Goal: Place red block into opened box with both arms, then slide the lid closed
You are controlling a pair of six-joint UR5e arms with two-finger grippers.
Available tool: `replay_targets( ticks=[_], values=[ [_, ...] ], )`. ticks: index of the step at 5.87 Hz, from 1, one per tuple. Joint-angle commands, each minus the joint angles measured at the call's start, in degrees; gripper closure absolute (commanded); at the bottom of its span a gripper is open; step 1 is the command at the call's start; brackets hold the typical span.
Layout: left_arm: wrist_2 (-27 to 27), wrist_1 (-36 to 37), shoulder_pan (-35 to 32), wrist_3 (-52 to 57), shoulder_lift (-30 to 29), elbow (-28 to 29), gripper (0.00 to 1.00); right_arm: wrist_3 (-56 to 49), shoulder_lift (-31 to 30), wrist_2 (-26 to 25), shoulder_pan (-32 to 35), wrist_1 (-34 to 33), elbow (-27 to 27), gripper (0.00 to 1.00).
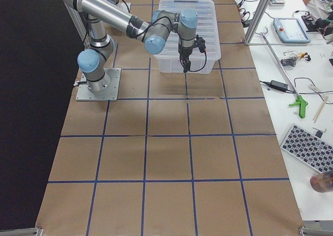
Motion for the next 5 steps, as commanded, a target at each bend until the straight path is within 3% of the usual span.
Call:
replay_targets(
  ticks=[1, 2, 5],
  values=[
    [-0.5, 0.2, 0.1, 0.5, -0.7, 0.0, 0.01, 0.0, -0.2, -0.3, 0.0, -0.5, -1.0, 0.00],
    [-0.6, 0.2, 0.2, 0.5, -0.7, 0.1, 0.01, 0.1, -1.6, -0.6, 0.1, 0.5, -3.5, 0.00],
    [-0.4, -0.7, 0.3, -0.7, -0.6, 1.5, 0.01, 13.5, -2.1, -0.2, 8.9, 21.4, -19.4, 0.00]
  ],
)
